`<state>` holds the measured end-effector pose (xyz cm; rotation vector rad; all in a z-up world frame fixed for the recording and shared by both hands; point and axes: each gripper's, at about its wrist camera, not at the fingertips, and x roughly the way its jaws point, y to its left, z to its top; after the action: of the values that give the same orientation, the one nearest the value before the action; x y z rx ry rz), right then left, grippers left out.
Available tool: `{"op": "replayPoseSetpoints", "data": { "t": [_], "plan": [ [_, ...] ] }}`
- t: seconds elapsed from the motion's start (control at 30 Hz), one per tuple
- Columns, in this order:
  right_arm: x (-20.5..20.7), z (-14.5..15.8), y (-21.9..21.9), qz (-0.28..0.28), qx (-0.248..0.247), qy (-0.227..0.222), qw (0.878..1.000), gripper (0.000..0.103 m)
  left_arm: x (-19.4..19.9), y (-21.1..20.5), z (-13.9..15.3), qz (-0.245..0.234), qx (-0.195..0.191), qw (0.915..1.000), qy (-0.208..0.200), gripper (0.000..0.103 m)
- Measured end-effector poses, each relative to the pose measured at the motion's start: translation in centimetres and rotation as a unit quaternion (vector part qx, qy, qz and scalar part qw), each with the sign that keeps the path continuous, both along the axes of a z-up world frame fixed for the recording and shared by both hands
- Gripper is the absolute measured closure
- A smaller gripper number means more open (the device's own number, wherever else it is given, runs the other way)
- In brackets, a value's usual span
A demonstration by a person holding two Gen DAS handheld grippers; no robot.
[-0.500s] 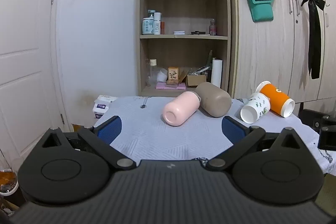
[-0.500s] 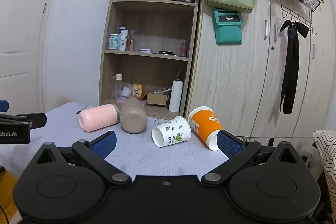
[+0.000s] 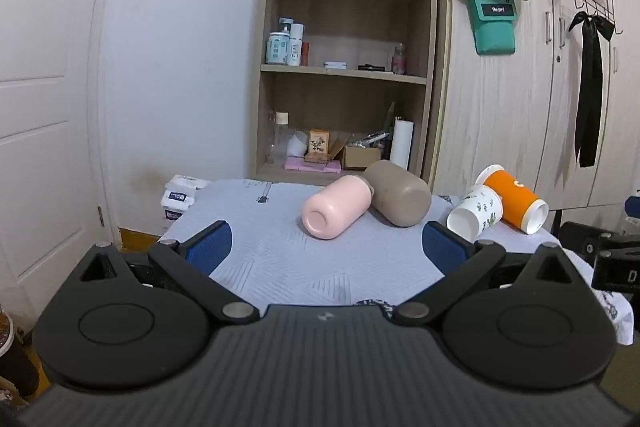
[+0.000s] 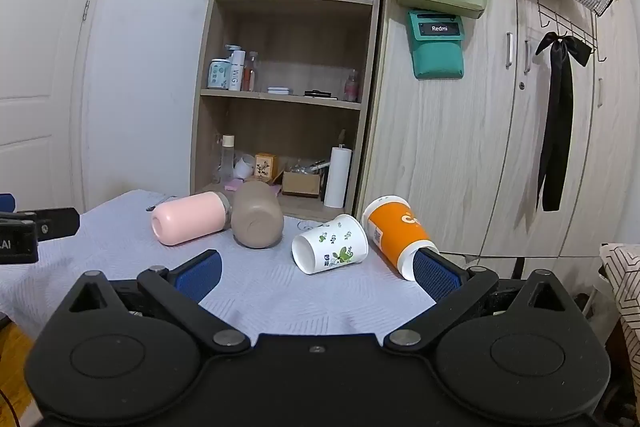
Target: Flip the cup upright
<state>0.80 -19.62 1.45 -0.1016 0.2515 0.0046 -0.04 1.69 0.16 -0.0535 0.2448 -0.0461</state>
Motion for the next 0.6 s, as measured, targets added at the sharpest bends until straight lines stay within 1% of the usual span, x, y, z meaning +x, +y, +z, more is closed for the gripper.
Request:
{"op": "replayPoseSetpoints", "data": {
  "t": [0.27,0.4,0.6],
  "plan": [
    [0.04,-0.08,0.52,0.000,-0.001,0.003,1.000,0.000,0.05,-0.09,-0.51,-0.001,0.007,0.9999,0.010,0.000],
    [0.09,-0.14,0.59,0.002,-0.002,0.005,1.000,0.000,0.05,0.18,-0.50,-0.006,0.002,0.9999,0.015,0.000],
    [0.14,-0.11,0.59,0.003,-0.001,0.010,1.000,0.000,0.21,0.14,-0.67,-0.008,0.009,0.9997,0.023,0.000]
  ]
}}
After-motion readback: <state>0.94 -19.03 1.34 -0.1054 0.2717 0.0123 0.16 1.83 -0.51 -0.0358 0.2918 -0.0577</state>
